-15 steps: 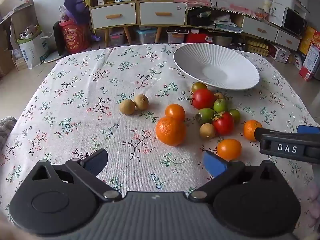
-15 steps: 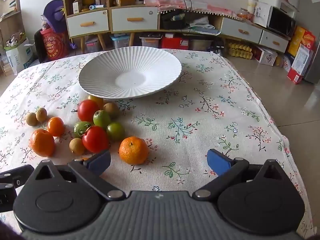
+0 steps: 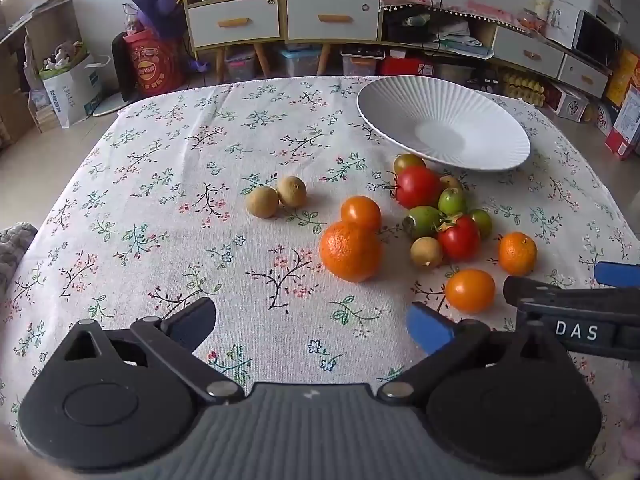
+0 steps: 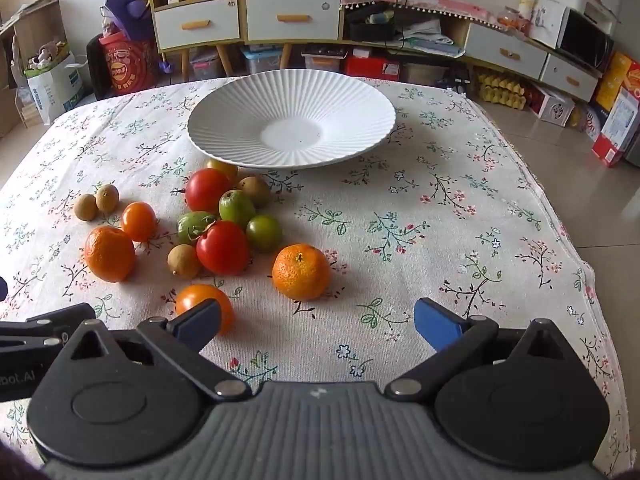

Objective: Organize fruits

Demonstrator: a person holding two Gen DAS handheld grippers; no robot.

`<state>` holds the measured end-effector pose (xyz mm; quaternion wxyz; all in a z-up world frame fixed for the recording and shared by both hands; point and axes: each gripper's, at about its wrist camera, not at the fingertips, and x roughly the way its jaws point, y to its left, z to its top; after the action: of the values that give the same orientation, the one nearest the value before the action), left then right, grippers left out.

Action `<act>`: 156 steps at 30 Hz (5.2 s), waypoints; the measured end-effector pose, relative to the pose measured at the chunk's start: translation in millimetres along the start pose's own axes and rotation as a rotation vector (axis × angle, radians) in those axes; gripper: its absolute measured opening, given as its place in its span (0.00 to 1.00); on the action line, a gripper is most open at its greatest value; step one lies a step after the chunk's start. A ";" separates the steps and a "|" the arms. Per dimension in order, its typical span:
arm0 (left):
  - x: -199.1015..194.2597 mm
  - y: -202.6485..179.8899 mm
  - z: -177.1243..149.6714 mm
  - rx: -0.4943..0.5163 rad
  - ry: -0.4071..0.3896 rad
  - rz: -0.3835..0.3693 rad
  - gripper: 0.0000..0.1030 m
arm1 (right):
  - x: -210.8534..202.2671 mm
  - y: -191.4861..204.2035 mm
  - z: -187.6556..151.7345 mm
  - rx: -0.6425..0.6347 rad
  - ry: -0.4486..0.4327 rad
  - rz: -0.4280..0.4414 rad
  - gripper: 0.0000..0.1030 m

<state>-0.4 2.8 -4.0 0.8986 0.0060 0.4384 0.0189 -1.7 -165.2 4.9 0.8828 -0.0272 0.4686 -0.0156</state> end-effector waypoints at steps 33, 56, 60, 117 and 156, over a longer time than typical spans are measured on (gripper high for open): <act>0.4 0.6 2.7 -0.009 0.004 0.001 0.98 | -2.9 0.9 -2.7 -0.008 -0.019 0.010 1.00; 1.4 1.2 1.4 -0.012 0.003 0.001 0.98 | -1.6 0.5 -4.7 -0.009 -0.014 0.006 1.00; 1.4 1.2 1.4 -0.011 0.002 0.001 0.98 | -2.1 -0.5 -4.3 -0.007 -0.017 0.004 1.00; 48.0 23.3 -10.3 0.058 -0.107 -0.115 0.98 | 29.6 -25.5 -7.8 -0.007 -0.024 0.273 0.81; 33.7 20.4 12.7 0.005 -0.174 -0.251 0.40 | 22.5 -13.6 11.8 -0.090 -0.111 0.225 0.33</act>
<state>29.7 24.6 -22.2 0.9285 -0.0453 0.3560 -0.0954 20.7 -179.6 -6.3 0.9015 -0.0149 0.4193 0.1062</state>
